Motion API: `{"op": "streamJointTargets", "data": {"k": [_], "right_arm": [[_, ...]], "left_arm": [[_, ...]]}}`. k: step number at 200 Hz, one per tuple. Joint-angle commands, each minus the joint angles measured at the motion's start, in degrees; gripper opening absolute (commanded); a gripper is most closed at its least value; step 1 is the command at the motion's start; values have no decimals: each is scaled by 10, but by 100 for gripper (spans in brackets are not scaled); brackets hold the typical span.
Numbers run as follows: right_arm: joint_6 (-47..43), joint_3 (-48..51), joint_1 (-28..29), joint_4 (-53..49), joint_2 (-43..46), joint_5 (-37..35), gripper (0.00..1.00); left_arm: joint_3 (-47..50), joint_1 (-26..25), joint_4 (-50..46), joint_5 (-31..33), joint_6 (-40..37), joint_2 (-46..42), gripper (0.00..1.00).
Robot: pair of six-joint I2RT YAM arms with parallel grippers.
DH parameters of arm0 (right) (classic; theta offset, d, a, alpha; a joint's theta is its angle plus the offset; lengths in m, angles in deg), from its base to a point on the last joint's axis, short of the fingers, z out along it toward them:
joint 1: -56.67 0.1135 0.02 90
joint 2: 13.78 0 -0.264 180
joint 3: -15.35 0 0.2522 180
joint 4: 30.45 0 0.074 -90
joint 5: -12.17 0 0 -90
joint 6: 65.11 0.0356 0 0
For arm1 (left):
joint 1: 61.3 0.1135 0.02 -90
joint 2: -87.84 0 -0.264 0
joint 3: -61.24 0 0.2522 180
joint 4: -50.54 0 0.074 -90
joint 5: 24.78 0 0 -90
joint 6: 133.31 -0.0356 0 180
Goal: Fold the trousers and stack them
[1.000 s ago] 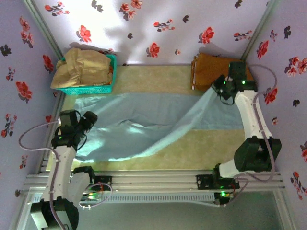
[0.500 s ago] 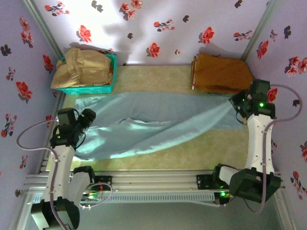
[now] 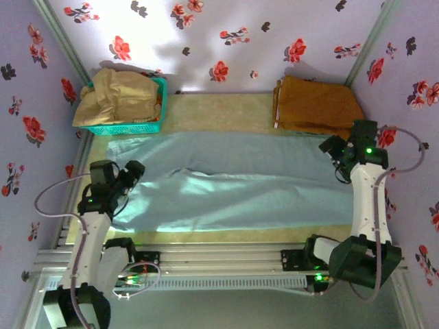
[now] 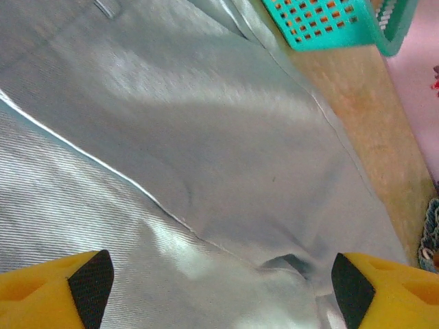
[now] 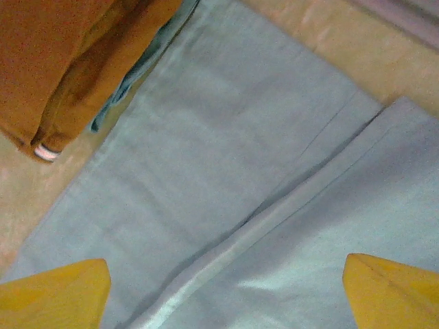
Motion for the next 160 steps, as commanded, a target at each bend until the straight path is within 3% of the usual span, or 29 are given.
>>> {"op": "streamJointTargets", "data": {"k": [1, 25, 49, 56, 71, 109, 160], "right_arm": [[23, 74, 46, 9, 18, 37, 85], [51, 169, 70, -2, 78, 46, 72], [61, 237, 80, -50, 149, 51, 43], [68, 256, 90, -55, 161, 54, 39], [83, 285, 109, -63, 168, 47, 38], [130, 310, 176, -90, 160, 39, 50], [214, 357, 251, -63, 146, 42, 47]], "left_arm": [[14, -67, 43, -2, 29, 14, 83], [11, -169, 7, 49, 39, 0, 80], [26, -300, -35, 124, 81, -30, 78], [31, -338, -35, 151, 96, -25, 78], [39, -390, -17, 188, 118, 9, 78], [44, -447, 53, 204, 146, 124, 75], [70, -457, 70, 231, 163, 114, 75]]}}
